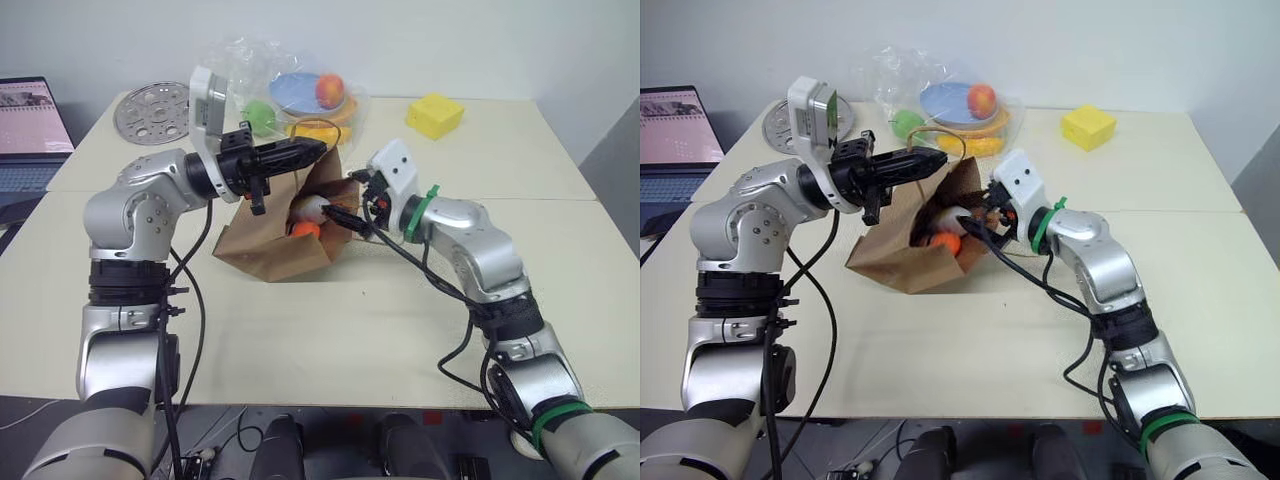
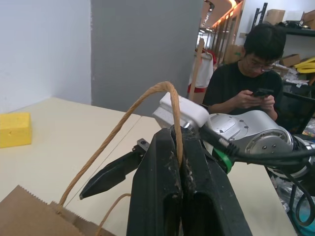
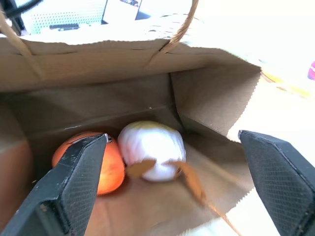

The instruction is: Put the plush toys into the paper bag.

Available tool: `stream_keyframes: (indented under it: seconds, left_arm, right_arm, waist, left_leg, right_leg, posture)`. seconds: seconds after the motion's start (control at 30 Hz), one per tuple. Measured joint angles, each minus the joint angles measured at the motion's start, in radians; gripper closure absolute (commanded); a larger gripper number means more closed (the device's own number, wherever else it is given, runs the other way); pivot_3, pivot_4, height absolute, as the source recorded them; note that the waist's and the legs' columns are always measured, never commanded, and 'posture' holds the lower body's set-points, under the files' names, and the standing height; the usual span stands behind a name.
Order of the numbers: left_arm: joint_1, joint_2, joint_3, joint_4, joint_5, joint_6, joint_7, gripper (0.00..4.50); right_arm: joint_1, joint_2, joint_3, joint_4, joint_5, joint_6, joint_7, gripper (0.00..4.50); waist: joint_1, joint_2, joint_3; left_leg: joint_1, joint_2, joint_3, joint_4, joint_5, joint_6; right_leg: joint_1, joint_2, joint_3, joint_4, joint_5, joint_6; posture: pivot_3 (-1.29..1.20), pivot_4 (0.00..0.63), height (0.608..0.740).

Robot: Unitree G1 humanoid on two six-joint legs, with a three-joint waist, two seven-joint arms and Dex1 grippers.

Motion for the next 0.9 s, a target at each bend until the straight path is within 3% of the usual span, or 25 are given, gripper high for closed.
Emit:
stream_keyframes:
  seconds: [0.17, 0.3, 0.4, 0.63, 0.9]
  left_arm:
    - [0.005, -0.004, 0.003, 0.0, 0.0, -0.001, 0.007, 4.5]
    - [0.007, -0.004, 0.004, 0.0, 0.0, -0.002, 0.01, 4.5]
    - [0.007, -0.004, 0.004, 0.0, 0.0, -0.002, 0.011, 4.5]
    - [0.007, -0.01, 0.0, 0.0, 0.0, -0.002, 0.012, 4.5]
    - [0.009, 0.0, 0.003, -0.002, 0.0, -0.003, 0.011, 4.5]
  right_arm:
    - [0.113, -0.09, -0.207, -0.185, 0.088, 0.24, -0.078, 0.02]
    - [0.217, -0.077, -0.336, -0.22, 0.139, 0.426, -0.159, 0.02]
    - [0.24, -0.02, -0.427, -0.229, 0.176, 0.544, -0.221, 0.02]
    - [0.08, 0.397, -0.799, -0.248, 0.277, 0.881, -0.377, 0.02]
    - [0.075, 0.407, -0.871, -0.221, 0.292, 0.905, -0.494, 0.02]
  waist:
    - [0.011, 0.0, 0.0]
    - [0.009, 0.0, 0.0]
    - [-0.002, 0.0, 0.0]
    - [-0.013, 0.001, 0.0]
    - [0.004, 0.001, 0.0]
  left_leg:
    - [0.0, 0.0, 0.0, 0.0, 0.0, 0.0]
    - [0.0, 0.0, 0.0, 0.0, 0.0, 0.0]
    - [0.0, 0.0, 0.001, 0.0, 0.0, 0.0]
    - [0.002, 0.0, 0.001, 0.0, 0.0, 0.0]
    - [0.002, 0.0, 0.001, 0.0, 0.0, 0.0]
  right_leg:
    - [0.001, 0.0, 0.0, -0.001, 0.0, 0.0]
    - [0.0, 0.0, 0.0, 0.0, 0.0, 0.0]
    - [0.0, 0.0, 0.002, 0.001, 0.0, 0.0]
    - [-0.001, 0.001, 0.002, 0.008, 0.0, 0.0]
    - [-0.002, 0.0, 0.002, 0.007, 0.0, 0.0]
  posture:
    - [0.0, 0.15, 0.74]
    - [0.0, 0.15, 0.74]
    - [0.0, 0.15, 0.74]
    - [0.0, 0.15, 0.74]
    - [0.0, 0.15, 0.74]
